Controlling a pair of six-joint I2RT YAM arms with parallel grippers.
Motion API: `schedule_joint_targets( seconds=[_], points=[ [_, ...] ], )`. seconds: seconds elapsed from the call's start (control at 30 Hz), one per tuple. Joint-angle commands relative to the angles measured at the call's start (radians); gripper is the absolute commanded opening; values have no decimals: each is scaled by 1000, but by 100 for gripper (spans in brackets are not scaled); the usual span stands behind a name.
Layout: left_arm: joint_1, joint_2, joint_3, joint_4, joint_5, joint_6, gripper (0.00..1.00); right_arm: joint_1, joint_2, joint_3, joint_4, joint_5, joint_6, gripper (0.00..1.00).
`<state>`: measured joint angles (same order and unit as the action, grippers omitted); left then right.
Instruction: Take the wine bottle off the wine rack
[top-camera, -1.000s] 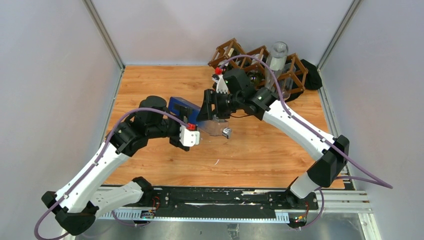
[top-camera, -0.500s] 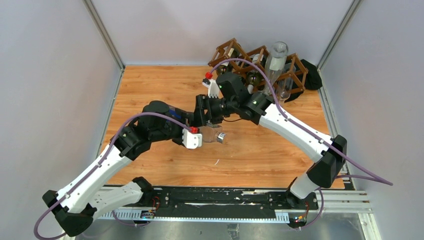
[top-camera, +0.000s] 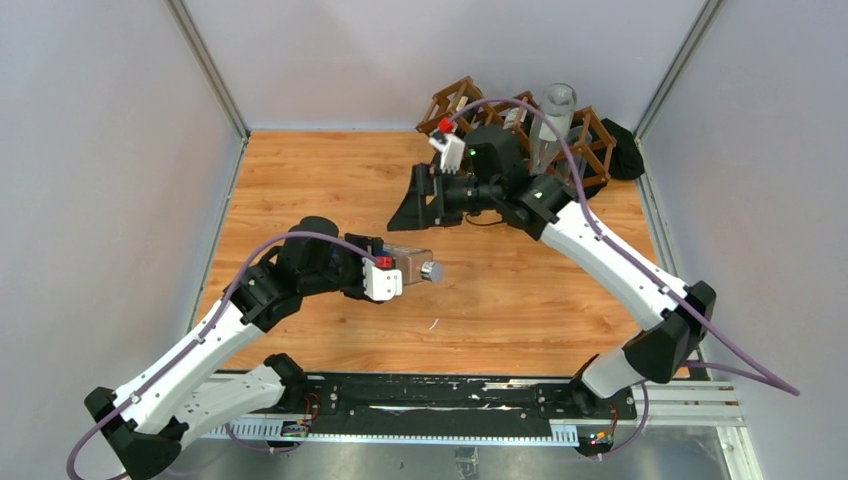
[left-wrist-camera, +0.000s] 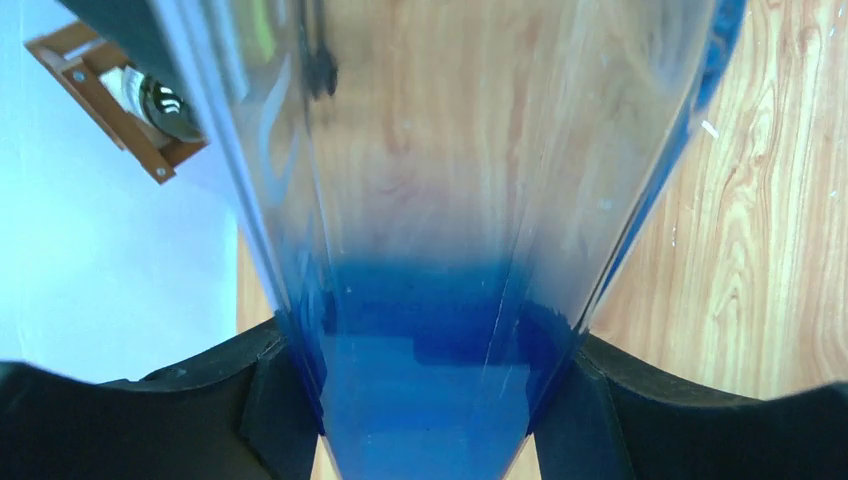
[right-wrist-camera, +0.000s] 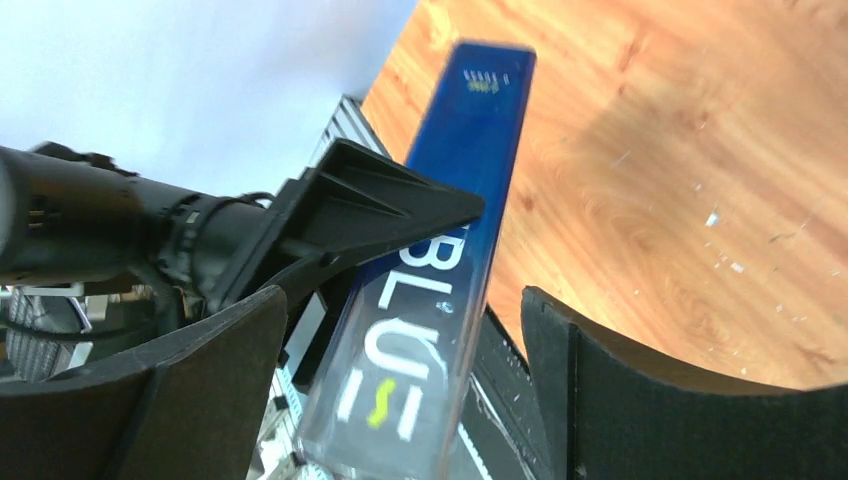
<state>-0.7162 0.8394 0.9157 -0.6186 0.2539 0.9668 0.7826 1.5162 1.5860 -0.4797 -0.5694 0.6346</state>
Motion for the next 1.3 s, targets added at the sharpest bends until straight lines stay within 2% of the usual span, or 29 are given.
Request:
schedule_joint_targets(
  seconds=[0.0,0.23,0.37,0.57,0.67,0.77,0.87,0.97,1.1,1.27],
  points=[
    [-6,-32,36,182,-22,-101,0,-75,-104,12,54,-28,-24,91],
    [-5,31,148,231,-64,-478,0,-196,-256,-74,80,4,-88,94],
    [-3,84,225,243,-80,-682,0,-217,-368,-181,120,36,-144,95],
    [24,132,317,272,10,-894,0,-218,-462,-336,168,17,-211,96],
    [76,158,379,258,94,-971,0,-215,-504,-463,326,-87,-209,96],
    [114,175,421,251,138,-1053,0,-203,-533,-577,499,-102,-178,96],
    [123,176,430,254,123,-1083,0,-122,-522,-609,567,-5,-222,96],
    [128,172,425,259,106,-1099,0,9,-474,-576,565,173,-324,97],
    [140,172,426,266,91,-1129,0,104,-404,-554,633,371,-386,97],
    [146,173,429,275,93,-1157,0,191,-321,-538,721,498,-462,97]
  ],
)
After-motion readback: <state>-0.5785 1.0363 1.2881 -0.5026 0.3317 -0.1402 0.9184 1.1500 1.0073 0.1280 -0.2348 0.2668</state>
